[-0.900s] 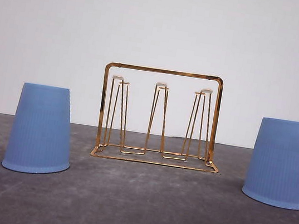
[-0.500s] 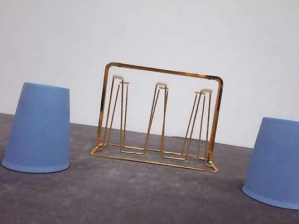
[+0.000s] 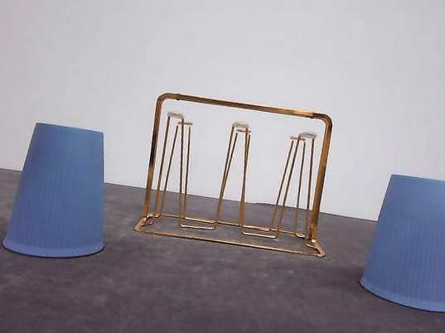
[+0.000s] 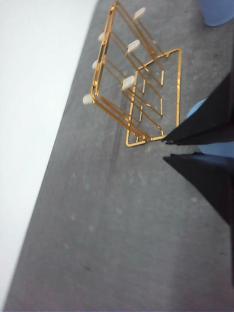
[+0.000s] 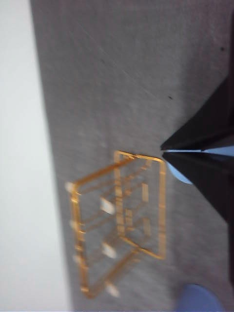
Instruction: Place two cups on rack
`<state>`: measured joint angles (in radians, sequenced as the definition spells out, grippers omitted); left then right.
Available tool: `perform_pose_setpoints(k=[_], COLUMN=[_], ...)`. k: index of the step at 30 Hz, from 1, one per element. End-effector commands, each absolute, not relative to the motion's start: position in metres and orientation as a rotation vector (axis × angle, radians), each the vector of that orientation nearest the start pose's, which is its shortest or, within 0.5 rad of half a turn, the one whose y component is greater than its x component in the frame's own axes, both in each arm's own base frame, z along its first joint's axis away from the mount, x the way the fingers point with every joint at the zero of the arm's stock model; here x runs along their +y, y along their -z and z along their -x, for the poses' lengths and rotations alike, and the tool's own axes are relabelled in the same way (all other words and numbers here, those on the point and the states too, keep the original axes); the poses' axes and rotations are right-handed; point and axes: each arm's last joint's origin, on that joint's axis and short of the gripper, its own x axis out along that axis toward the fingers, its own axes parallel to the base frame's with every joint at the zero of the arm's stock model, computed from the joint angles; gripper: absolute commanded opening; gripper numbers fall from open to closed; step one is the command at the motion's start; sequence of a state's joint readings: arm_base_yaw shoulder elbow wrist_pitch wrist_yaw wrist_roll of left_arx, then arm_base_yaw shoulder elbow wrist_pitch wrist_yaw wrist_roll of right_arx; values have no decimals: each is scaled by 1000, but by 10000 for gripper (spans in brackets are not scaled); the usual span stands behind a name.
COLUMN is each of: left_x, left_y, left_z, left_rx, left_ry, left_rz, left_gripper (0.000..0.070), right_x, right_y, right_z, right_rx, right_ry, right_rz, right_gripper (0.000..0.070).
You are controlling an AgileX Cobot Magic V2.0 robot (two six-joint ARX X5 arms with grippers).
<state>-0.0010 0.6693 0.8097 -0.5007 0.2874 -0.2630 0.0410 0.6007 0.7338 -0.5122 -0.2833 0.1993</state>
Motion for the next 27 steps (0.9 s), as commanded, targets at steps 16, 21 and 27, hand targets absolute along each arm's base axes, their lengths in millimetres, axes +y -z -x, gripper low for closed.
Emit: perform_pose_setpoints(k=[16,21,27], left_x=[-41,-43,-54], left_y=[-297,-297,-296], left_z=[-202,-201,-200], left_rx=[693,694,704], left_ry=[397,411,450], left_rz=[75,78,92], left_gripper=[49,490,638], right_x=[21,21,23], right_y=[-279,-277,-277], right_z=[-190,-189,-188], right_rx=[751,766,766], right_ry=[-427,-435,-455], right_rz=[-117,-102,-74], right_gripper=[11,451,632])
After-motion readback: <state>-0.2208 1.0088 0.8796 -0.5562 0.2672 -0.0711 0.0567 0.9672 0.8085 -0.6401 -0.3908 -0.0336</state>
